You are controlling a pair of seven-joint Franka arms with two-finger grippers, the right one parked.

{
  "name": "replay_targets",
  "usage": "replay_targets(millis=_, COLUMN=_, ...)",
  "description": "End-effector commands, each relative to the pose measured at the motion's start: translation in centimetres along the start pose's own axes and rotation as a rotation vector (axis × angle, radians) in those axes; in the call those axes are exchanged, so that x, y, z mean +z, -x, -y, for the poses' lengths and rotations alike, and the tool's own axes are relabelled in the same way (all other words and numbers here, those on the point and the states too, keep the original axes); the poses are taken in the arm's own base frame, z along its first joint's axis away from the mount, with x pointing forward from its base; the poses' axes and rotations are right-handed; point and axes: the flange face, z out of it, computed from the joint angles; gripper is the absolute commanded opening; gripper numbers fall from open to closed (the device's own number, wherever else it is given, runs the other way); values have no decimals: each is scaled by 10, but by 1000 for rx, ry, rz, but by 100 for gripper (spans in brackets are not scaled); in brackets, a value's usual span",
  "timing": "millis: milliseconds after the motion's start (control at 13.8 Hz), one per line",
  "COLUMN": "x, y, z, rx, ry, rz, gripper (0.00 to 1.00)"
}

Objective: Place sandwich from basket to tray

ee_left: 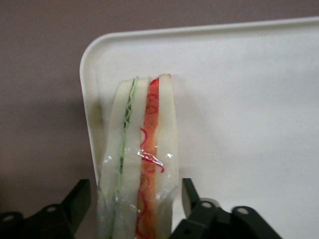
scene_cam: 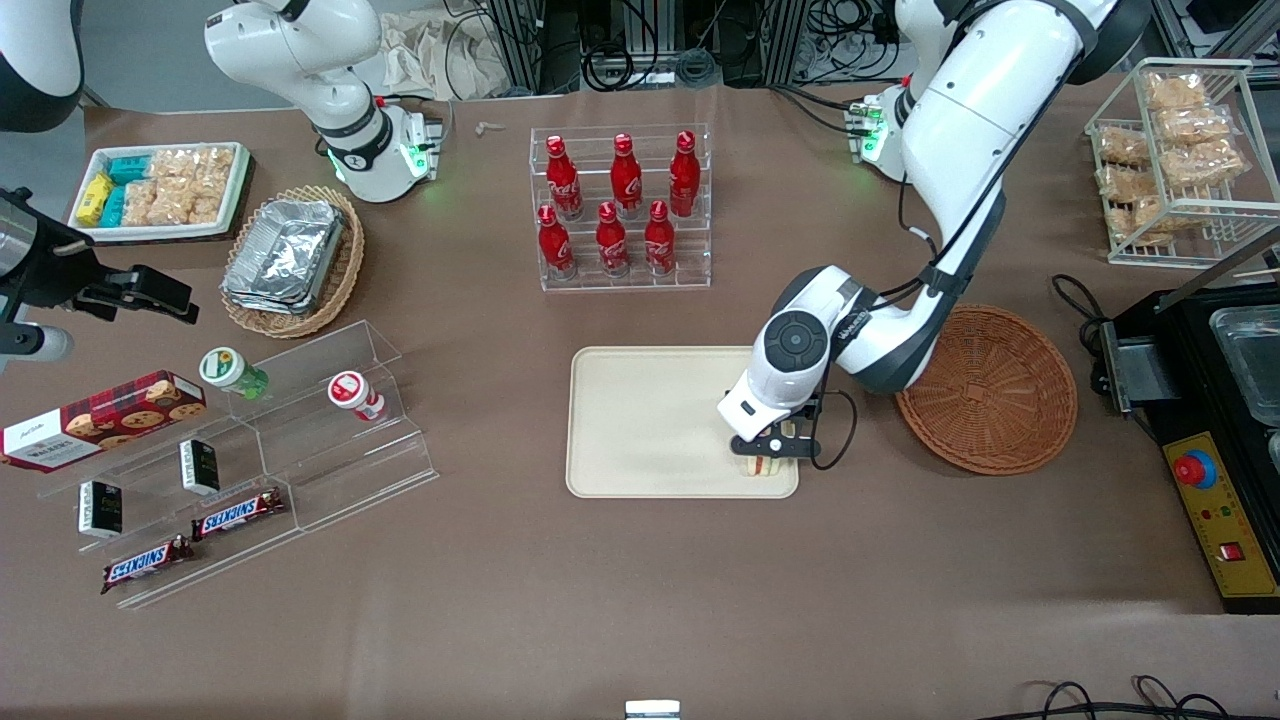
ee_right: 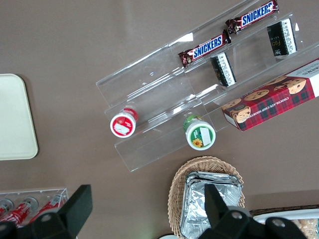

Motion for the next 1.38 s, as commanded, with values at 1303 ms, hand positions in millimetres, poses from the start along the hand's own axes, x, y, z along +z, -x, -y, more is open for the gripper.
replay_targets(millis=1303, x=-351, y=54, z=224, rx=-101, ry=58, rz=-75, gripper=100)
